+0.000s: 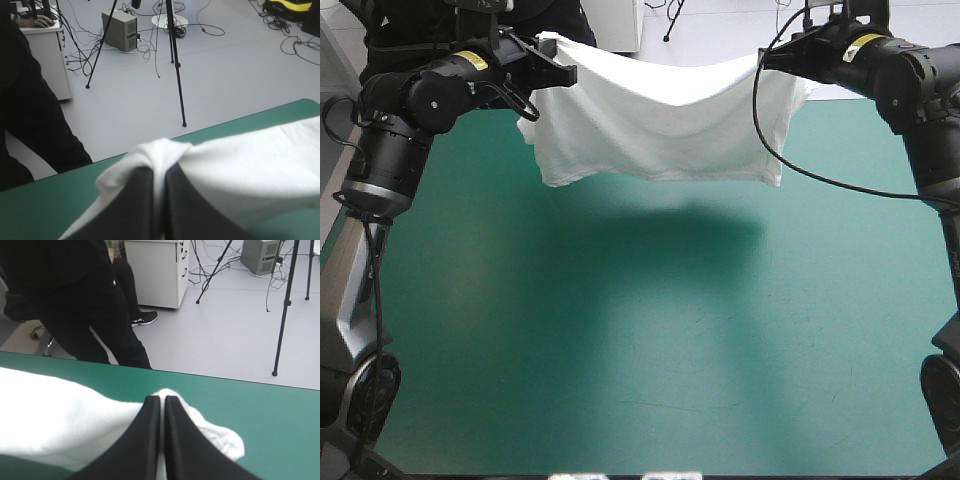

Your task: Fold the cloth

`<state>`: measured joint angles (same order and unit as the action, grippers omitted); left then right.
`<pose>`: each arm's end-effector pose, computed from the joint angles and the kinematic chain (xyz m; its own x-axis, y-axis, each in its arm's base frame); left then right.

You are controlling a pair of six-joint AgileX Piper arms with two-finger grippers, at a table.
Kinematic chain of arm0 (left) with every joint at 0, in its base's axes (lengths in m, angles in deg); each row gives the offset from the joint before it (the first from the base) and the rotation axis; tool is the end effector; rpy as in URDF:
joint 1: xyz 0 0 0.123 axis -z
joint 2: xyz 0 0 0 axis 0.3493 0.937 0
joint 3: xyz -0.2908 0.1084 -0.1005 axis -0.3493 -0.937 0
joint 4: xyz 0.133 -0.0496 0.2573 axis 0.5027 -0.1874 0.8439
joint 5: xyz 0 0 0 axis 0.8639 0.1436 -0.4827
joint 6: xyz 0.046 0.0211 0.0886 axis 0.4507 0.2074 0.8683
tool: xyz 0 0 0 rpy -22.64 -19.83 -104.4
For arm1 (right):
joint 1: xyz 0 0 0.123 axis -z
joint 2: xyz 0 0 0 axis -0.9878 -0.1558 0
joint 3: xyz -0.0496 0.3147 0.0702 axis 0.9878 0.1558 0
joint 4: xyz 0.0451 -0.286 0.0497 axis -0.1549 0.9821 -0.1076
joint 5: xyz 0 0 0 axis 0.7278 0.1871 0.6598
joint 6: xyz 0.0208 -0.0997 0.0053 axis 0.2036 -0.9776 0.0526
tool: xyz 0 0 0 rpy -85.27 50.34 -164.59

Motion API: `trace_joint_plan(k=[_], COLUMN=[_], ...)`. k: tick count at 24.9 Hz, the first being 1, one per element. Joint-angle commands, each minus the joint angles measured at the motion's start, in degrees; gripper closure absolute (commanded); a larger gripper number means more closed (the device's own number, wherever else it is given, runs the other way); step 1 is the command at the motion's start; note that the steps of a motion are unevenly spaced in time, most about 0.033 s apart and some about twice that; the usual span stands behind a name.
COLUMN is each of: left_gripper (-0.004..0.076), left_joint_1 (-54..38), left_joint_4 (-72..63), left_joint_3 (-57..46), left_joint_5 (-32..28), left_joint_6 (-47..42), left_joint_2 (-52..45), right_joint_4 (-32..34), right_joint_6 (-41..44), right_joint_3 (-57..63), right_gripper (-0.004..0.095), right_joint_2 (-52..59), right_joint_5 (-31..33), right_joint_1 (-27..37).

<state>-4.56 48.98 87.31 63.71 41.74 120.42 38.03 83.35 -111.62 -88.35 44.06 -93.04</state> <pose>0.4058 -0.1336 0.5530 -0.2502 0.0776 -0.9651 0.4294 0.9023 -0.0388 0.3940 0.0886 0.5707 -0.3347 0.0142 -0.9422 -0.2233 0.9702 0.0939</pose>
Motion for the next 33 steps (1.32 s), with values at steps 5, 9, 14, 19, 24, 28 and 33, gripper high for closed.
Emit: trace_joint_plan(k=[5,9,14,19,24,28,33], left_gripper=[0.0733,0.0733,0.0733,0.0733,0.0733,0.0733,0.0733], left_joint_1=[-0.04,-0.04,-0.04,-0.04,0.07,0.07,0.07], left_joint_4=[-0.44,-0.72,-1.72,-1.75,-1.75,-1.75,-3.36], left_joint_3=[-5.56,-13.08,-17.29,-24.82,-35.91,-42.65,-50.16], left_joint_5=[2.07,8.53,13.75,15.71,15.92,15.43,14.51], left_joint_6=[-0.05,0.1,0.1,0.62,0.64,0.53,0.53], left_joint_2=[3.74,3.74,3.01,-0.91,-6.86,-10.24,-13.11], right_joint_4=[0.15,0.15,-1.59,-3.22,-4.54,-4.69,-5.51], right_joint_6=[-2.43,-3.43,-6.02,-8.61,-10.23,-10.76,-11.18], right_joint_3=[6.21,13.01,17.1,24.22,33.04,38.89,44.99], right_gripper=[0.0925,0.0925,0.0925,0.0925,0.0925,0.0925,0.0925], right_joint_2=[-5.43,-5.3,-4.03,-0.19,3.75,6.37,10.0], right_joint_5=[-0.12,3.88,9.0,11.26,12.17,12.93,13.77], right_joint_1=[0.64,0.64,0.53,0.53,0.53,0.46,0.46])
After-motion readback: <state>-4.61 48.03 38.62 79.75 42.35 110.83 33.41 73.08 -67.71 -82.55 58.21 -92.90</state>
